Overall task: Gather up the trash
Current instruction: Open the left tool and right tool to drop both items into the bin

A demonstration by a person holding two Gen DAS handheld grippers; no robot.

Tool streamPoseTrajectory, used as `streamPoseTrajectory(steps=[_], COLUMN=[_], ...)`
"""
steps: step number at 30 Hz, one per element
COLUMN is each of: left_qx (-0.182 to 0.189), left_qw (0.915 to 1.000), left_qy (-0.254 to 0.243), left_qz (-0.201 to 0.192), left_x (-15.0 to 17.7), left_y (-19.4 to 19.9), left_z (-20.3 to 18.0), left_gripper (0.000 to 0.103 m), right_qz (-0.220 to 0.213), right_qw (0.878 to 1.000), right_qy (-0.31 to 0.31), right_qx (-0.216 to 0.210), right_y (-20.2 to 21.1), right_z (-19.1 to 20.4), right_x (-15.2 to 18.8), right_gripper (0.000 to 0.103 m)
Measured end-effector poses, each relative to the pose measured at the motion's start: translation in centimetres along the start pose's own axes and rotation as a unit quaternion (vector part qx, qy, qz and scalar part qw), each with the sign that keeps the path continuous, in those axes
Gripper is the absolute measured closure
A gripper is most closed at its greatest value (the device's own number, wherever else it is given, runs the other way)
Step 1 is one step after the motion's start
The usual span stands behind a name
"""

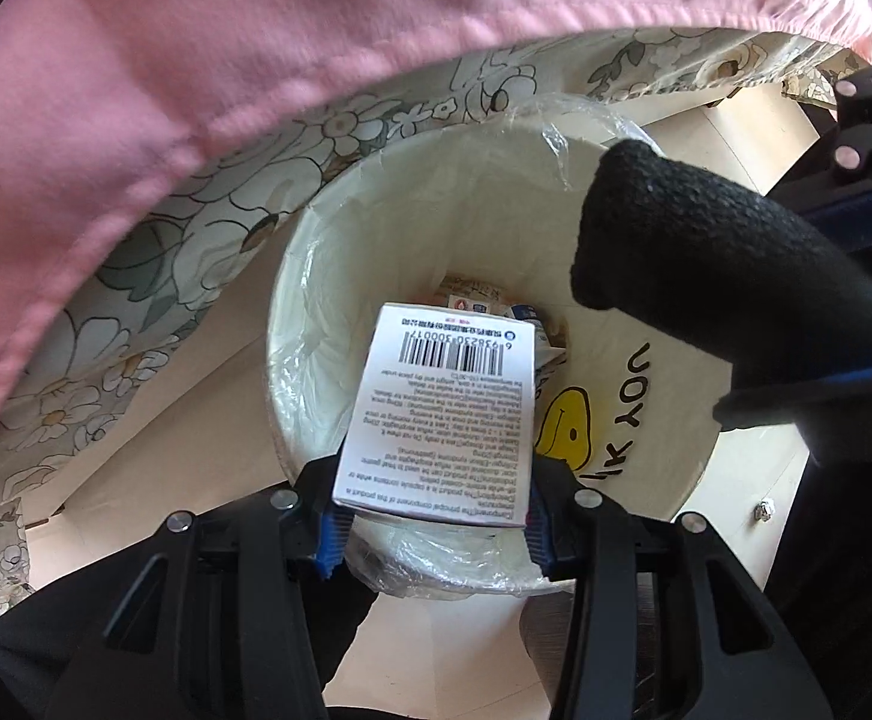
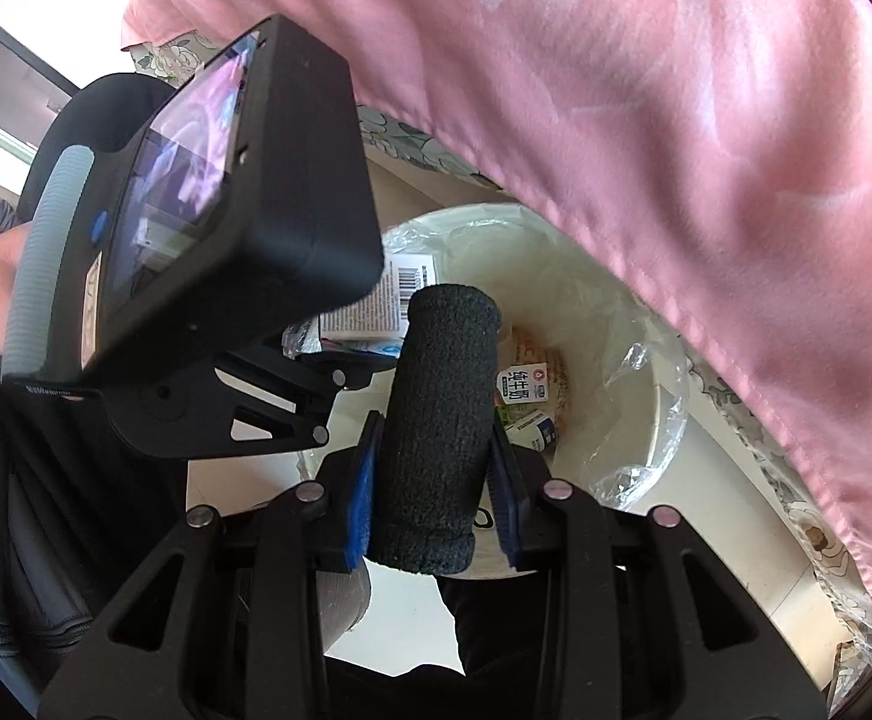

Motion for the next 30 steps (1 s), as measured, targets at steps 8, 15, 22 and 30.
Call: streamPoseTrajectory(steps=[8,15,22,30], left_qx=[0.007,0.009,0.007,0.002], left_qw=[0.9999,0.9999,0.9998,0.9998], left_qy=[-0.004,-0.003,-0.001,0.001], left_qz=[0.010,0.014,0.018,0.019], left_x=[-0.1,-0.1,-0.4,-0.4], left_y=[-0.7,-0.8,-0.7,-0.5], left_z=[0.2,0.6,0.4,0.1], left_gripper=[0.054,0.054,0.037,0.026], right_qz=[0.004,0.008,0.003,0.000], right_qw=[1.000,1.000,1.000,1.000], right_qy=[0.002,-0.001,-0.007,-0.022], right_qx=[0.002,0.006,0.018,0.022], right_y=[-0.4,-0.9,-0.5,0.0], right_z=[0.1,0.2,0.0,-1.4], right_x=[-0.5,-0.9,-0.5,0.5], right_gripper=[0.069,0.052,0.024,0.015])
Point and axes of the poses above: each gripper's, at about its wrist camera, not at the fingertips, and y roughly against the way its jaws point, z to its left, x to its underside, the point moved 5 cm from there along -y, roughly the way its jaws point, and after that the axes turned 7 degrees about z, right-handed, at the moved point
